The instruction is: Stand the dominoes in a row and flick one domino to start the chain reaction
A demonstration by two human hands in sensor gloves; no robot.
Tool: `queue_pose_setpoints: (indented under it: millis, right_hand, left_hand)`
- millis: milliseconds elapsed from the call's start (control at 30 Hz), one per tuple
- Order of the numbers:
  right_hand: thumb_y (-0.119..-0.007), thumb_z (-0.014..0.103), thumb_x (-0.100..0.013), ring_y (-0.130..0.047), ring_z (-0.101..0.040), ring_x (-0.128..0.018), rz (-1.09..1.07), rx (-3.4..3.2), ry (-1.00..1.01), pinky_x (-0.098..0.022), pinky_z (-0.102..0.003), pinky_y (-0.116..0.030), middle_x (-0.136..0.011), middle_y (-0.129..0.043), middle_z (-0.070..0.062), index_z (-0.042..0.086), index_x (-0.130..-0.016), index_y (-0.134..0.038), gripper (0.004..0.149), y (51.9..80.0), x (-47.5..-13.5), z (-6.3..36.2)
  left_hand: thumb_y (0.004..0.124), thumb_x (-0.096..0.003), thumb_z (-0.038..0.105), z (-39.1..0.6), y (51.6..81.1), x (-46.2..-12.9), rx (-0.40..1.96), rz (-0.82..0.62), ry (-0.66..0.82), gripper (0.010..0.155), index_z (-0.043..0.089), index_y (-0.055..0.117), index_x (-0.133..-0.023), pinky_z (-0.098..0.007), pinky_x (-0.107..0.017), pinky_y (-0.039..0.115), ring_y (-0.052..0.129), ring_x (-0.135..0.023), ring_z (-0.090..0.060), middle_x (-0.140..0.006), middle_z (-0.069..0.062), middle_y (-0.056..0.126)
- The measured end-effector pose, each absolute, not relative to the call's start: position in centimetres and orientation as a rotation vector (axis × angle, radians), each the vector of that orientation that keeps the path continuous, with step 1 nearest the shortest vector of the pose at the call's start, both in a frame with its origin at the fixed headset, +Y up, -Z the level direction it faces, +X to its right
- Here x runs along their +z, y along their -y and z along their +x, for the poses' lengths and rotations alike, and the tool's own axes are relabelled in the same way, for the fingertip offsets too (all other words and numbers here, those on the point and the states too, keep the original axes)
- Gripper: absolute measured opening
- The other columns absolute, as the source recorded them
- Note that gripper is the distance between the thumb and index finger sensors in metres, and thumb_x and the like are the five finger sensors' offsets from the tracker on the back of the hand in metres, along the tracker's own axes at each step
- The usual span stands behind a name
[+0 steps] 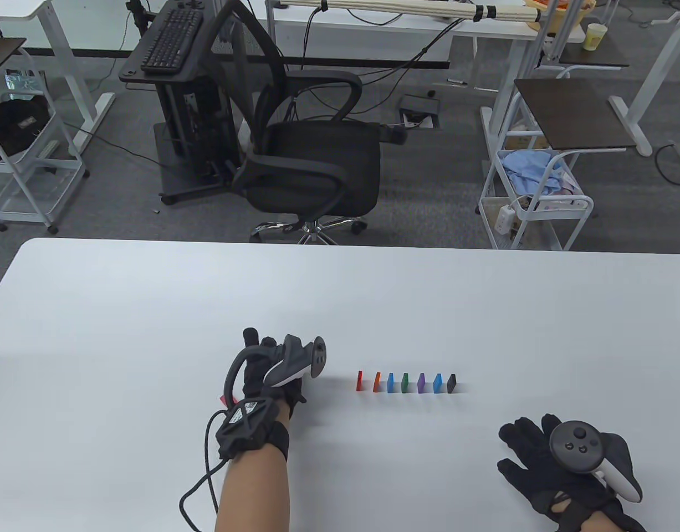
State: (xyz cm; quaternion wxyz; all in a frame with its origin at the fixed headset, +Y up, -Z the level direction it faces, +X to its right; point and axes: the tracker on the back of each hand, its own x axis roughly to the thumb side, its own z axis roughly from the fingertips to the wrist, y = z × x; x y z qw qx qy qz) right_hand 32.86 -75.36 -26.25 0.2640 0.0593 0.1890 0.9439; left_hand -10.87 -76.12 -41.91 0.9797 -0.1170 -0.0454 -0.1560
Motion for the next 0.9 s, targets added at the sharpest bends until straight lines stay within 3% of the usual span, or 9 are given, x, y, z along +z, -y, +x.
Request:
queue_pose_setpoints:
  millis: [267, 533, 900]
  right_hand:
    - [-0.067, 0.053, -0.053, 0.010, -0.045, -0.095, 0.160, 2.549, -0.507, -0.068, -0.064, 0.001, -0.116, -0.022, -0.013, 0.026, -0.105, -0.038, 0.065, 75.4, -26.3, 33.0]
    - [-0.067, 0.053, -0.053, 0.010, -0.045, -0.095, 0.162, 2.548, -0.503, -0.068, -0.064, 0.000, -0.116, -0.022, -0.013, 0.026, -0.105, -0.038, 0.065, 75.3, -26.3, 33.0]
    - [-0.068, 0.053, -0.053, 0.010, -0.045, -0.095, 0.176, 2.547, -0.493, -0.068, -0.064, 0.000, -0.116, -0.022, -0.013, 0.026, -0.105, -0.038, 0.065, 75.3, -26.3, 33.0]
  left_hand:
    - [0.094, -0.0408, 0.036, -10.6, 76.2, -41.9, -0.322, -0.247, 0.103, 0.053, 0.027, 0.074, -0.089, -0.069, -0.072, 0.023, 0.070, -0.098, -0.025, -0.086, 0.000, 0.093]
    - [0.093, -0.0391, 0.039, -10.6, 76.3, -41.7, -0.302, -0.303, 0.083, 0.061, 0.016, 0.071, -0.092, -0.073, -0.070, 0.018, 0.072, -0.094, -0.031, -0.085, -0.009, 0.092]
    - [0.090, -0.0402, 0.040, -11.2, 73.7, -41.3, -0.127, -0.227, 0.067, 0.055, 0.024, 0.075, -0.090, -0.073, -0.070, 0.018, 0.070, -0.095, -0.032, -0.088, -0.009, 0.089]
